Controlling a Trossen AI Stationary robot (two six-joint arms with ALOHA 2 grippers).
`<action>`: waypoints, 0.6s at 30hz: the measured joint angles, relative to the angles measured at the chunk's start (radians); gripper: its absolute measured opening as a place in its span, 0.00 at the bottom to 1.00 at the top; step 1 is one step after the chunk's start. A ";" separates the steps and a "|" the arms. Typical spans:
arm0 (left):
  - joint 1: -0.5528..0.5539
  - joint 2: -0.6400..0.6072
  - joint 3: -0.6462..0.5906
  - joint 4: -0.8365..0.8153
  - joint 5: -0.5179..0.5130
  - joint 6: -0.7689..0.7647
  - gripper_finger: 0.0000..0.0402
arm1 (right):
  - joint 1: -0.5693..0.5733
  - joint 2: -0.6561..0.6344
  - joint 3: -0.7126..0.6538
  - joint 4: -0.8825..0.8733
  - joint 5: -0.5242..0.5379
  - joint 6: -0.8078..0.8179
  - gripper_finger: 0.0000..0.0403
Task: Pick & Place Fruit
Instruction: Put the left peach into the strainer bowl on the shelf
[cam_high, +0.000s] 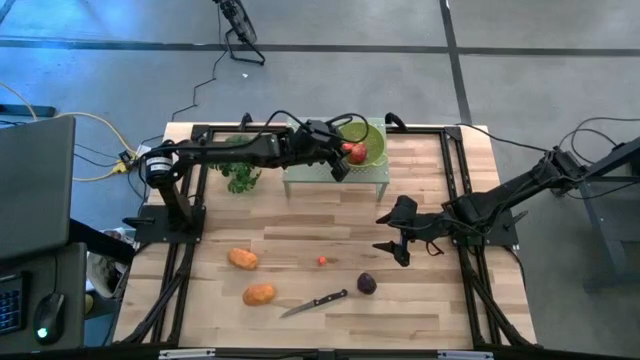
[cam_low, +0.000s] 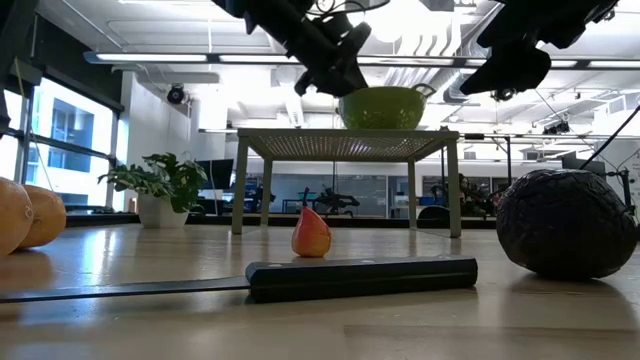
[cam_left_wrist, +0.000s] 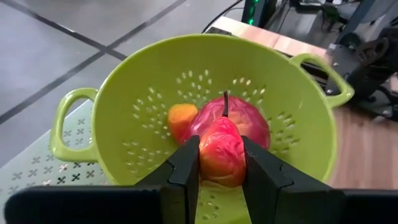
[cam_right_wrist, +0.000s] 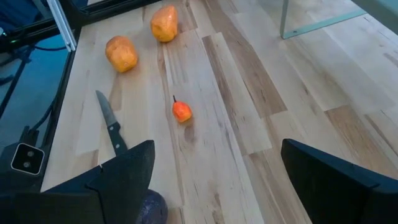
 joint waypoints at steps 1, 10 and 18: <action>0.000 0.000 0.000 -0.003 -0.002 0.008 0.21 | 0.000 0.000 0.000 0.000 0.000 0.000 0.85; 0.000 0.000 0.000 -0.024 -0.007 0.023 0.29 | 0.000 0.000 0.000 0.000 0.000 0.000 0.85; 0.000 0.000 0.000 -0.024 -0.007 0.032 0.42 | 0.000 0.000 0.000 -0.001 0.000 0.000 0.85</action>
